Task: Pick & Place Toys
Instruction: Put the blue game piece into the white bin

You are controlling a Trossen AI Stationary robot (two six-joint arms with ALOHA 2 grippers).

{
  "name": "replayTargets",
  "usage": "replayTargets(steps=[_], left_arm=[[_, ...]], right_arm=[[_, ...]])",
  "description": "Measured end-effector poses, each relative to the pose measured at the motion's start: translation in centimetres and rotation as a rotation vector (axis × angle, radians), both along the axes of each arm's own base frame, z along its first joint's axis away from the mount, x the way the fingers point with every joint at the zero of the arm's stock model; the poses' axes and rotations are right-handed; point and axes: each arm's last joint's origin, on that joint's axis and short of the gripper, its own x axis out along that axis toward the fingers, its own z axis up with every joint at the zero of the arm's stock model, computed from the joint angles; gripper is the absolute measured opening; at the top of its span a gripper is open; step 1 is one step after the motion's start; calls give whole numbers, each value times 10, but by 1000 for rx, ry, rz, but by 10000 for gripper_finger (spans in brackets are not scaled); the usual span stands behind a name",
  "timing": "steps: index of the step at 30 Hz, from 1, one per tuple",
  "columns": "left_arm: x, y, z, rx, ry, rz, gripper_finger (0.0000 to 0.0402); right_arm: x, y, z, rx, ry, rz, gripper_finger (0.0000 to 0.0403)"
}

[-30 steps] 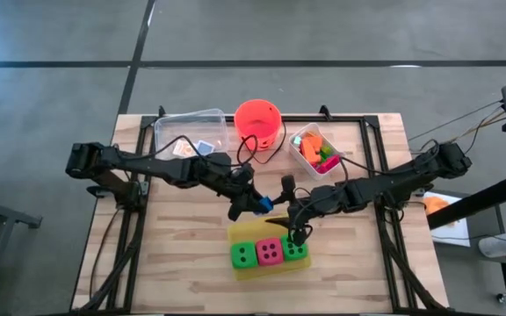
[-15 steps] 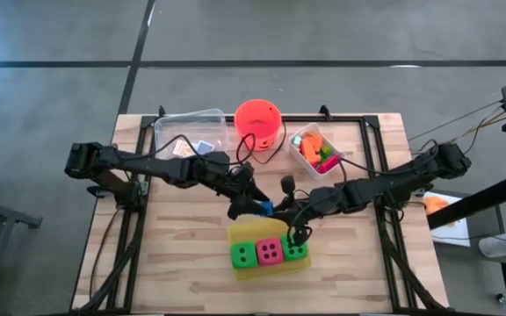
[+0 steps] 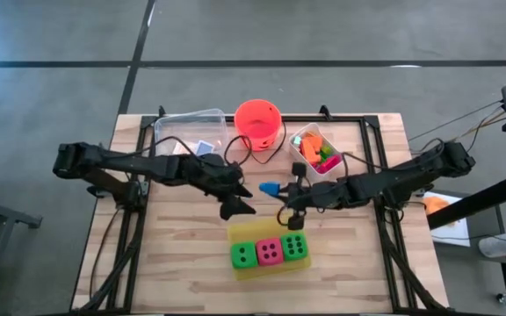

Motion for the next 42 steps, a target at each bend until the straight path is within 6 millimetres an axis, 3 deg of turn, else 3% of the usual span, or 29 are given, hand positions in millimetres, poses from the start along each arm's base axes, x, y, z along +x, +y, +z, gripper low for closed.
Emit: replayTargets(steps=[6,17,26,36,42], left_arm=[[-15,-3,0,105,93,117,364],[-28,-13,-25,205,268,166,365],[-34,-13,-39,215,322,163,365],[-40,-18,-32,249,280,131,365],[-51,-24,-17,263,216,133,365]], right_arm=[[-12,-18,2,145,50,-136,9],[-46,-88,-17,400,295,-615,9],[-61,-140,-23,503,338,-812,8],[-80,-186,-49,605,426,-933,8],[-86,-192,-68,627,486,-970,8]])
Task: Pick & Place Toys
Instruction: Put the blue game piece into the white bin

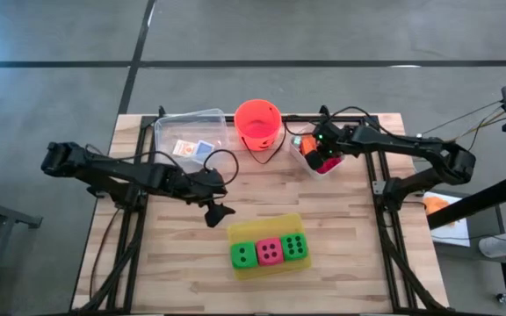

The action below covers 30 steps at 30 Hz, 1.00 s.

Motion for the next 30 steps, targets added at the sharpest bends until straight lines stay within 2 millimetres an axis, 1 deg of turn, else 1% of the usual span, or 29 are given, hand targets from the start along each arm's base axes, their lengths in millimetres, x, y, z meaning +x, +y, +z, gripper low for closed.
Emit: replayTargets(steps=[7,24,27,30], left_arm=[[-8,-2,11,5,-47,-4,365],[-10,-2,13,2,-56,1,365],[-10,-2,13,2,-56,1,365],[-10,-2,12,2,-54,2,365]], right_arm=[[-5,4,-11,34,16,6,8],[-4,4,-11,23,17,36,9],[-4,4,-11,23,17,37,22],[-4,5,-10,19,23,51,58]])
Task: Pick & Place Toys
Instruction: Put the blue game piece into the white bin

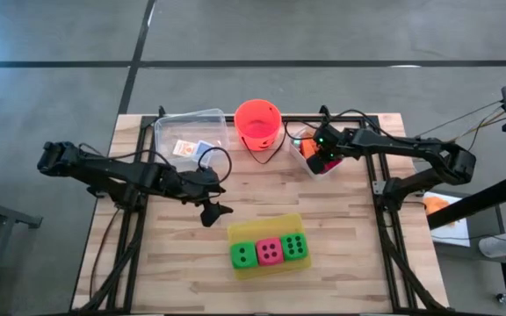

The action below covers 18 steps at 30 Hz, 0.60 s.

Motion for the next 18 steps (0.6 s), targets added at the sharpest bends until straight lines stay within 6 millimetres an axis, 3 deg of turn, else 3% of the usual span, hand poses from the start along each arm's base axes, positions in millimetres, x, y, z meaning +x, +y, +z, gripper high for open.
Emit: replayTargets(steps=[9,18], left_arm=[[0,0,0,-3,0,2,365],[0,0,0,58,0,-42,365]], right_arm=[[1,2,1,66,-30,37,177],[2,8,22,58,-87,65,221]])
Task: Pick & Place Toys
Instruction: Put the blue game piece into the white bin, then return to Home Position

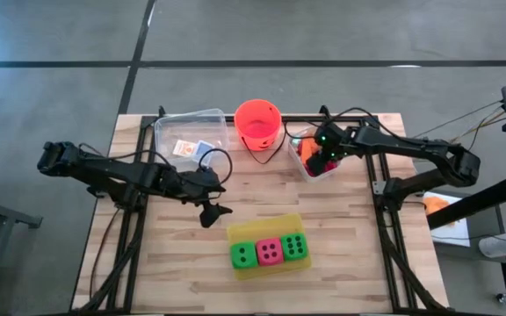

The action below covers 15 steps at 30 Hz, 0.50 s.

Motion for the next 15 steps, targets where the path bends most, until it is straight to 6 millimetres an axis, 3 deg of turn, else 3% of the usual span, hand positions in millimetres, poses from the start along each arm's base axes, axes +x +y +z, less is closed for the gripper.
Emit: replayTargets(steps=[15], left_arm=[[-12,6,17,212,-73,14,365]], right_arm=[[5,13,17,-62,-80,87,222]])
